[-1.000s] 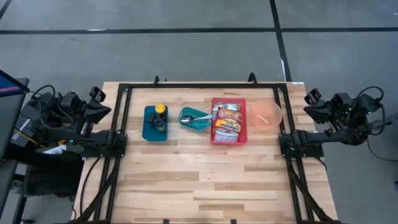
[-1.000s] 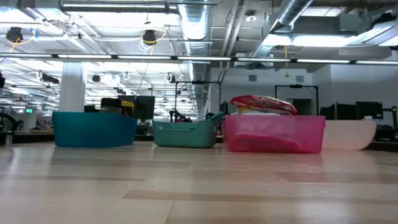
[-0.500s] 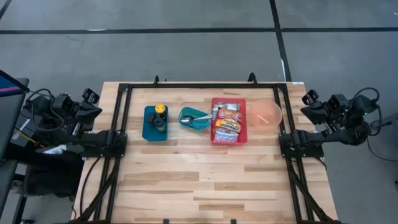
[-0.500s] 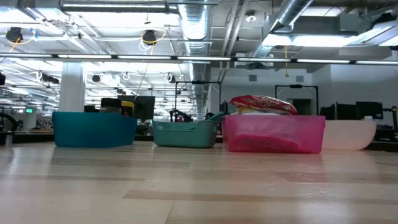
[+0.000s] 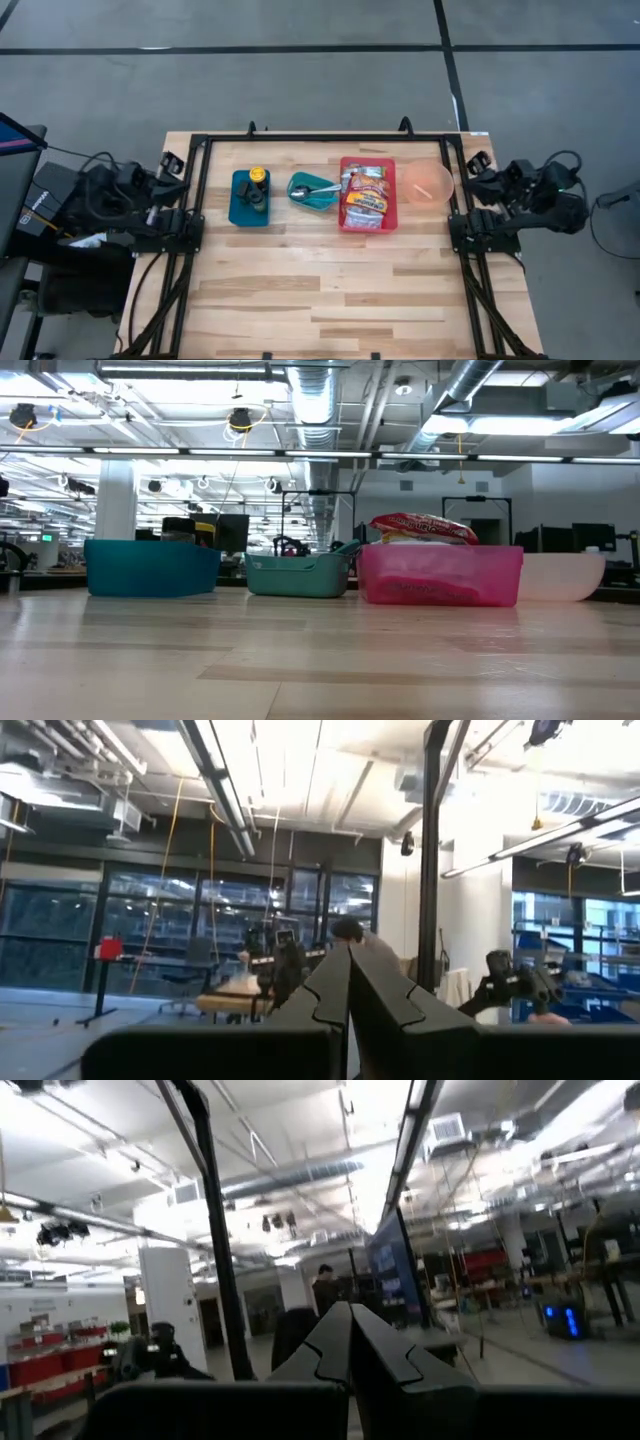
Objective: Pick & Place Food Item
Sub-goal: Return to Home Position
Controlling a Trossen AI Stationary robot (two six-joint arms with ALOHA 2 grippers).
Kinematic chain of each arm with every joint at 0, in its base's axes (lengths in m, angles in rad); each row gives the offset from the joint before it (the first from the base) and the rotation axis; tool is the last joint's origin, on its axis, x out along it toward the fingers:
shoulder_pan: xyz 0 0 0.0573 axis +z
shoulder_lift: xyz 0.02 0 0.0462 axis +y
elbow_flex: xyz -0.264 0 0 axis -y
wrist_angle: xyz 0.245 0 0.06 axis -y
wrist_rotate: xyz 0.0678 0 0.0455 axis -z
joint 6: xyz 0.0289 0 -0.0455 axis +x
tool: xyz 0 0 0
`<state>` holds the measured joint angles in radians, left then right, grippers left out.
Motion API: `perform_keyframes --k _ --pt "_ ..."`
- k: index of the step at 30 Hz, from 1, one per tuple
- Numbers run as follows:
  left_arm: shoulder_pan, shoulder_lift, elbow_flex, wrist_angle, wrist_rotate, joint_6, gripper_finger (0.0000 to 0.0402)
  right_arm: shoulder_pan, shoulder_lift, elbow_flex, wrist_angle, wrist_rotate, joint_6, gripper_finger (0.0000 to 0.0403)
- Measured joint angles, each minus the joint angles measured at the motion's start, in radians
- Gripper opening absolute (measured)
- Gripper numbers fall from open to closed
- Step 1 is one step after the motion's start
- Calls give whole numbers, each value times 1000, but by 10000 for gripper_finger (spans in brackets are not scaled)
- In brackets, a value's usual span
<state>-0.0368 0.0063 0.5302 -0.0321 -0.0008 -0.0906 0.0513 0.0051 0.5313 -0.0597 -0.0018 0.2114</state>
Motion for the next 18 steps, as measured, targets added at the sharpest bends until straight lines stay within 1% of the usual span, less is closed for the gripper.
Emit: perform_keyframes --k 9,14,18 --pt "0 0 -214 198 1 -3 1 0 0 -167 198 -5 25 0" --pt "0 0 -290 260 1 -19 1 0 0 -247 272 -5 34 0" --pt "0 -1 -333 277 1 -25 1 0 0 -303 301 -6 52 0"
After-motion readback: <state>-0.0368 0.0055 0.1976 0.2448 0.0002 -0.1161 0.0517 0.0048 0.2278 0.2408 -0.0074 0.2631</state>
